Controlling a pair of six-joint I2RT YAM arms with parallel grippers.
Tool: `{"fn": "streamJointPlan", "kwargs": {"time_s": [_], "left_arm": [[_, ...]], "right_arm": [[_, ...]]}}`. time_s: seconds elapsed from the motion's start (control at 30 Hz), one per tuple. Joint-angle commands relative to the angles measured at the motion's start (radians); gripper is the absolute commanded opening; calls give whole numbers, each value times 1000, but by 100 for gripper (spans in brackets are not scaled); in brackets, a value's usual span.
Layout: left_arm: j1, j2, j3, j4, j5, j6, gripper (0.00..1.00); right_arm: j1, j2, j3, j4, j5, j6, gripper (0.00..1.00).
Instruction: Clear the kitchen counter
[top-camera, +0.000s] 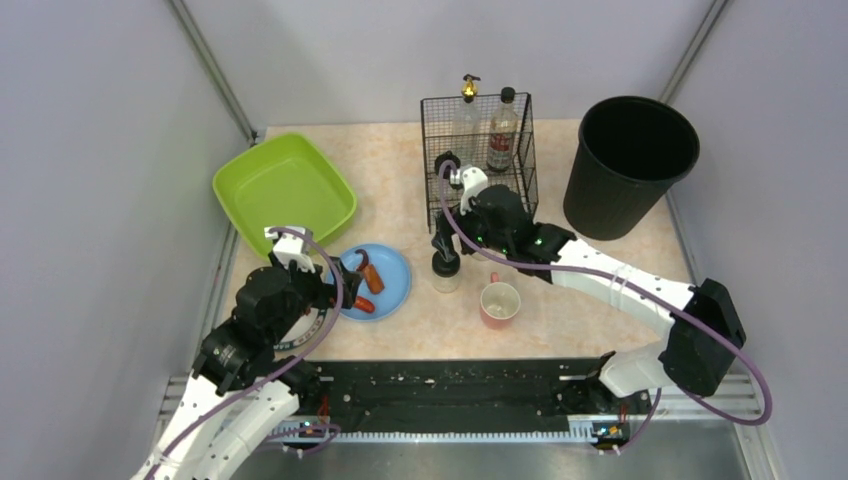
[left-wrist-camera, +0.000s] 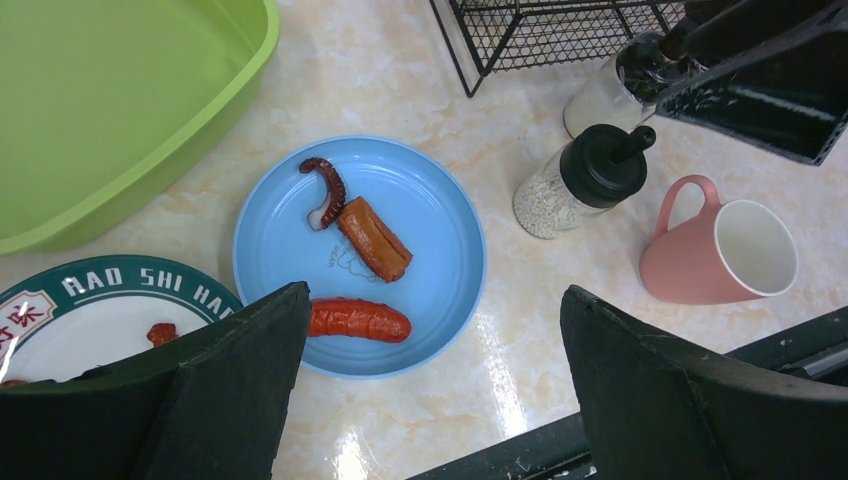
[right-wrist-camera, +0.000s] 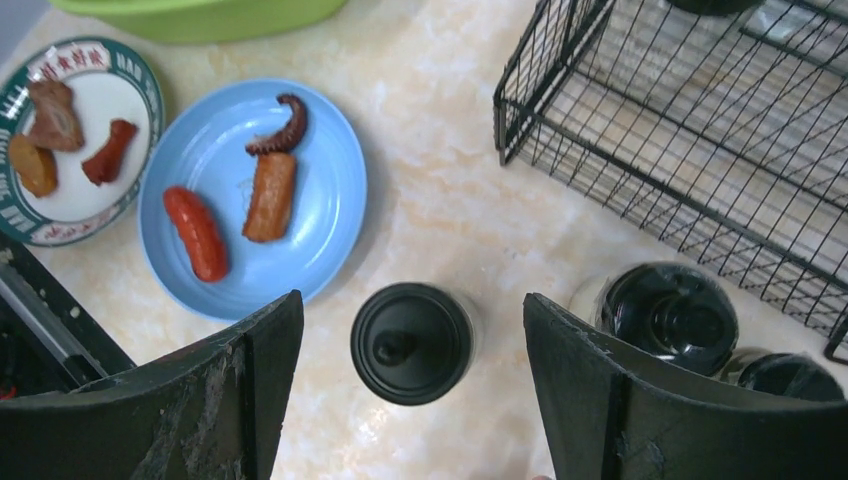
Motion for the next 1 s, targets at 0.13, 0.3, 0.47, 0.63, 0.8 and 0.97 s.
{"fn": "streamJointPlan", "kwargs": {"time_s": [0.13,0.3,0.47,0.63,0.8,0.97], "left_arm": [[1,-17,-5,27,4,5,99],[1,-18,-5,26,5,6,99],[1,-18,-5,28,5,6,99],[0,-17,-5,29,5,6,99],[0,-13,-5,29,7,6,99],[1,-11,-5,29,8,6,99]], "right_arm": [[34,-19,-55,31,-4,9,79],[72,20,-66,35,14,14,80],[89,47,-76,39,55,23,82],[90,52,-99,53,83,27,83],[90,62,-123,77,81,33,83],[90,74,-147,101,72,45,83]]}}
